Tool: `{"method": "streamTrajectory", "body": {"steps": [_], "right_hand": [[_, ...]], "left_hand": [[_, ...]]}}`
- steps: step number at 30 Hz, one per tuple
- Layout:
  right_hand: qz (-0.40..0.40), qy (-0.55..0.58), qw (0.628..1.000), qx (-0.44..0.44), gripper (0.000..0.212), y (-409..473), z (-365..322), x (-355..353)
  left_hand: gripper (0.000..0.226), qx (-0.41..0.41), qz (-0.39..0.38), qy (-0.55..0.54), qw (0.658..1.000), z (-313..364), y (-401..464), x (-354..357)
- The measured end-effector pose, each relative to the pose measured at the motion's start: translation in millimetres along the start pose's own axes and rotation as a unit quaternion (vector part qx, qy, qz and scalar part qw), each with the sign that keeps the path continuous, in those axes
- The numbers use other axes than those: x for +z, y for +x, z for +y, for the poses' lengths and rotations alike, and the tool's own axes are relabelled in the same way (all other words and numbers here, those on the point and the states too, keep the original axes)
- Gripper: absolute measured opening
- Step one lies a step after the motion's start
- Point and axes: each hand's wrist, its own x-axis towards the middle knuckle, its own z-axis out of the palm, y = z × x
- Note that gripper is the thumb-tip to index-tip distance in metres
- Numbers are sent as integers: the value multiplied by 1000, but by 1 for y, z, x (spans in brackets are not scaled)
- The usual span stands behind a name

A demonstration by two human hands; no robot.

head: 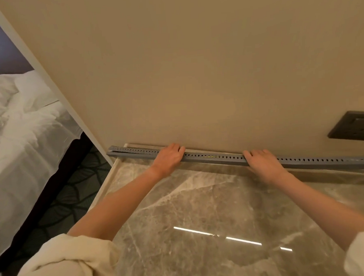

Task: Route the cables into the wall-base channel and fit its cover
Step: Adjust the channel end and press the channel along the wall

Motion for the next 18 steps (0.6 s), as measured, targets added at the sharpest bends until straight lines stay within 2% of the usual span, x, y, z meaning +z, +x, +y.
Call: {"method": "streamTrajectory", "body": {"steps": [2, 6, 10, 18], "right_hand": [[17, -19, 1000, -5, 24, 0, 10, 7], [36, -34, 999, -21, 36, -1, 26, 17], [26, -42, 999, -15, 36, 8, 30, 19], [-16, -21, 996, 88, 55, -7, 25, 24]], "left_hand": [[21, -11, -7, 15, 1000, 6, 10, -1], [23, -24, -9, 35, 999, 17, 26, 2], [31, -57, -10, 4, 998, 17, 37, 7], [36, -107, -2, -39, 993, 14, 35, 16]]}}
